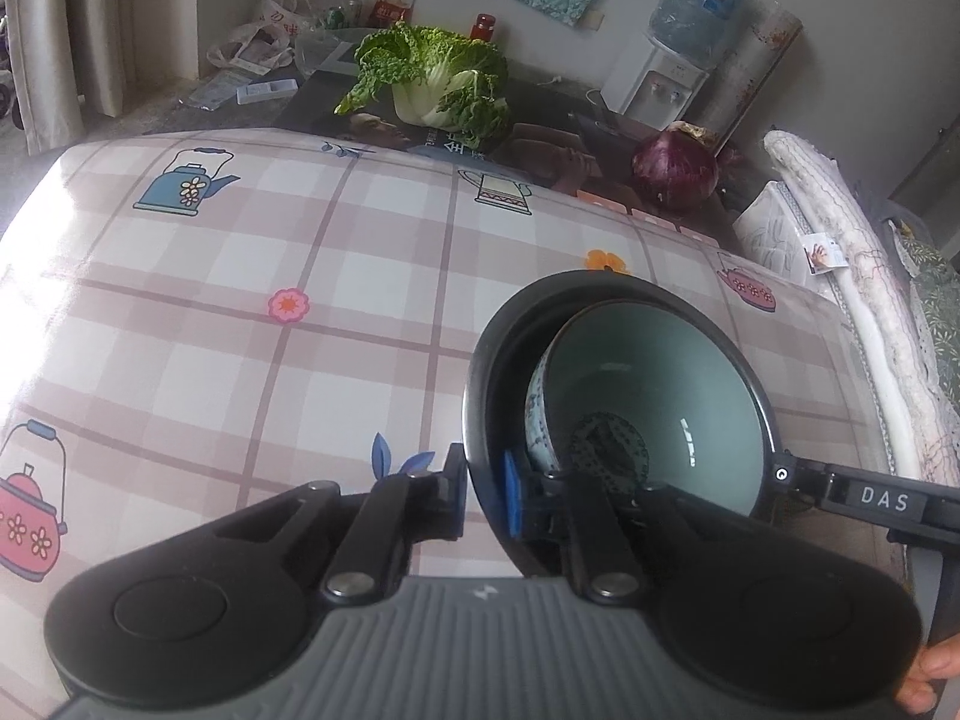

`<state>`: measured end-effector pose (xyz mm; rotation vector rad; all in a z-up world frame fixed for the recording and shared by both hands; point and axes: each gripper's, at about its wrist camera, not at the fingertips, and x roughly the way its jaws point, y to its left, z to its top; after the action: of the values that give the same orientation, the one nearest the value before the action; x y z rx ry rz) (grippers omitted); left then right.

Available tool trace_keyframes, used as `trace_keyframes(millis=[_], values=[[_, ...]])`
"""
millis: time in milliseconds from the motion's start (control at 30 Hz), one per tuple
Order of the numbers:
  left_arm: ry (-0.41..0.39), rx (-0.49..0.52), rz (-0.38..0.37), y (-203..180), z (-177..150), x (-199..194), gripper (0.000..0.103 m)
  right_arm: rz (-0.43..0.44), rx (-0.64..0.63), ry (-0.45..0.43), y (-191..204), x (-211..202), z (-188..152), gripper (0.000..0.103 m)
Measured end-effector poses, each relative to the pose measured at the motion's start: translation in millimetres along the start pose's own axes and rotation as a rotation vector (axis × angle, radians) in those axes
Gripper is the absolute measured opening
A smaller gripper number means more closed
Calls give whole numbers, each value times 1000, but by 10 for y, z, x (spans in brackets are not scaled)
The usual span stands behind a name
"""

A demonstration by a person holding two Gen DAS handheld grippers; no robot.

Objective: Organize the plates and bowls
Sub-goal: 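Lift the steel bowl holding the teal bowl with both tools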

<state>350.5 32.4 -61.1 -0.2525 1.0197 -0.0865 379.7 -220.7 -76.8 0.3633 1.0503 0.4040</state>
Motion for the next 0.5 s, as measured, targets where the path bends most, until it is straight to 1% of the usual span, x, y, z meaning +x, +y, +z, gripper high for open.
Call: trace_keyframes(millis=[200, 333, 500], values=[[-26, 64, 40, -86, -44, -4, 15, 1, -8, 2, 20, -15, -56, 11], [-25, 62, 41, -84, -46, 57, 15, 5, 7, 5, -2, 30, -43, 11], [-43, 59, 40, -72, -51, 69, 15, 14, 17, -5, -22, 61, -37, 11]])
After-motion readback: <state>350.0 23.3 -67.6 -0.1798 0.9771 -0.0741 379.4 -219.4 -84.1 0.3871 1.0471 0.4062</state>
